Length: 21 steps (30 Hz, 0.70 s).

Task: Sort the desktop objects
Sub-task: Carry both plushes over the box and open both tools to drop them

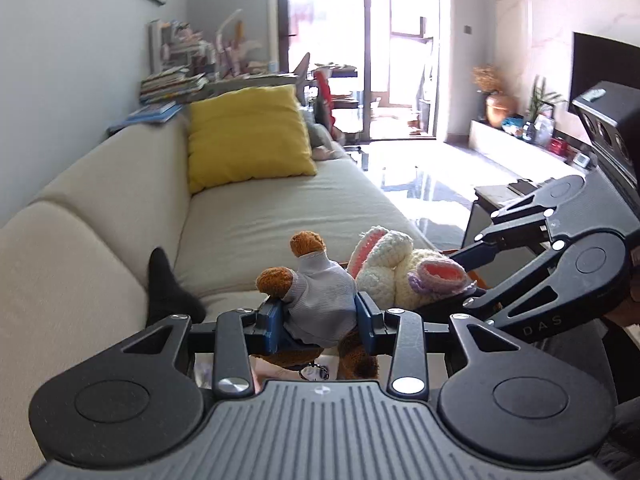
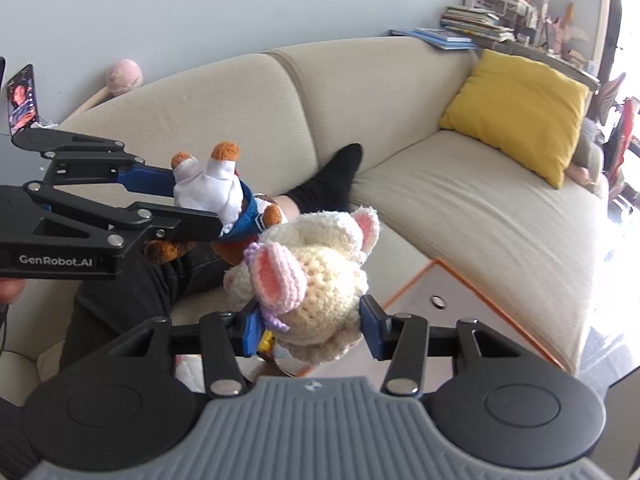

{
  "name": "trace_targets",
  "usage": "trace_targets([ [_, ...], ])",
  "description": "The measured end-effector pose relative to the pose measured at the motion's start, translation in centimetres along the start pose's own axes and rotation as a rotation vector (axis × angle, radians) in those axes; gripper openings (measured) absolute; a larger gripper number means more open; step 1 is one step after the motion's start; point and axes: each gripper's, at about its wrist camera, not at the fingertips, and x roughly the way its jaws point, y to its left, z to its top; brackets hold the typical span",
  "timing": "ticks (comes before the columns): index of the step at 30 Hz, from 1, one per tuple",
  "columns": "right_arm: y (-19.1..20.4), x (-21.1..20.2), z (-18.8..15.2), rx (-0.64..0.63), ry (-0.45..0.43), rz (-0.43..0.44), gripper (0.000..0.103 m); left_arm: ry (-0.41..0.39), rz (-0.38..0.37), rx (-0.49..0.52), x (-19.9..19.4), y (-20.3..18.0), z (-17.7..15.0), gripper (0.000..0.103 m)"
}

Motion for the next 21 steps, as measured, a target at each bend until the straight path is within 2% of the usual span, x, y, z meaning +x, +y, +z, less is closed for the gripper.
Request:
trace_targets([
  [3,-1.5,-0.8,-2.0,-0.013,0.041,-0.094,0.051,-0.017,-0.085,0.119,2.0,-3.5,0.1,0.043],
  [6,-2.6,-0.9,-4.3,-0.041,0.106,-0.155,0.051,0.0,-0.158,0.236,4.2,-6.8,-0.9,0.043],
  [9,-3.2,0.0,-6.6,-0.089,0.174,-0.176,0.051,0.036,-0.205,0.355,6.2,-9.3,-2.9,0.043],
  [13,-3.9,2.8,-9.3,-0.13,0.266,-0.148,0.051,0.095,-0.258,0.494,8.3,-11.3,-6.0,0.043],
  [17,-4.1,5.7,-11.2,-0.199,0.319,-0.13,0.051,0.144,-0.26,0.639,10.2,-12.4,-9.2,0.043],
  [21,-4.1,8.0,-11.0,-0.302,0.309,-0.181,0.051,0.138,-0.21,0.801,11.9,-13.2,-10.8,0.043],
])
